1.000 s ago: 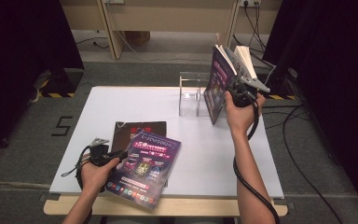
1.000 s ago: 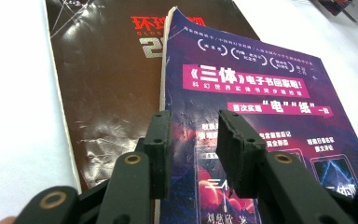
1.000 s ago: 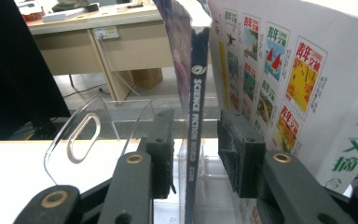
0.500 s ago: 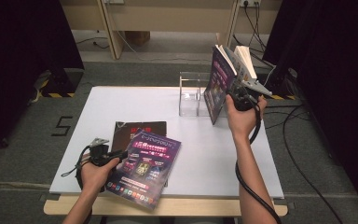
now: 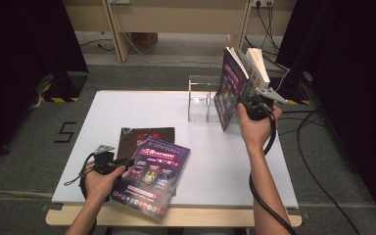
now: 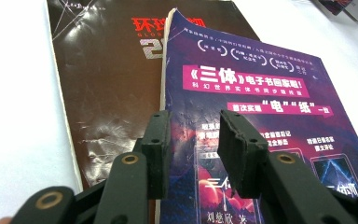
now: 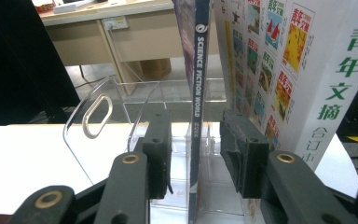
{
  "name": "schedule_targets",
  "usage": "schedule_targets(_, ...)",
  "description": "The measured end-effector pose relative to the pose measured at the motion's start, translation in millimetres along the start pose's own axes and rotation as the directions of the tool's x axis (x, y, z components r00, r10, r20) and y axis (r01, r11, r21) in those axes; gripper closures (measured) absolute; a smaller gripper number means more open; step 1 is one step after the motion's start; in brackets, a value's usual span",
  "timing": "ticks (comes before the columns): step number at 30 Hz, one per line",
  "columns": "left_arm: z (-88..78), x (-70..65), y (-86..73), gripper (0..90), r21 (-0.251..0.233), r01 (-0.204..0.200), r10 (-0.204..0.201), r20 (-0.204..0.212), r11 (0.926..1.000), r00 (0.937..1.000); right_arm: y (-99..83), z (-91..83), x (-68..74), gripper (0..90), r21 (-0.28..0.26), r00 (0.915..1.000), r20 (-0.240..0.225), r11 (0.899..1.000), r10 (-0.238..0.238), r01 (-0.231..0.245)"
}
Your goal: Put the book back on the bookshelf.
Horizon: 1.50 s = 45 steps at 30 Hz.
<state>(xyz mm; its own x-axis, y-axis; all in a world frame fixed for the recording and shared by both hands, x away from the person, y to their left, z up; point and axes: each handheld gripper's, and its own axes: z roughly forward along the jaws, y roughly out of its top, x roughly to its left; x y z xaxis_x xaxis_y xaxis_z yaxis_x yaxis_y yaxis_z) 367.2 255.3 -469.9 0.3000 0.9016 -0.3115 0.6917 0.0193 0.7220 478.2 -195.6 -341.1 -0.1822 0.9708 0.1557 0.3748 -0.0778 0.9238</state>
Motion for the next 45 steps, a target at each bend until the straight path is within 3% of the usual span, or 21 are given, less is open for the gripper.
schedule_targets(24,-1.3,-0.5,0.8,62.9,0.001,-0.003,0.003,-0.005,1.0,1.0,-9.4,-17.7,-0.4,63.8,0.035,0.9989,-0.045,0.999,0.01,-0.008)
schedule_targets(45,-0.6,-0.1,0.9,63.6,0.004,-0.003,0.003,-0.004,1.0,1.0,-31.2,-25.9,0.9,63.9,0.12,0.997,-0.076,0.993,0.013,-0.004)
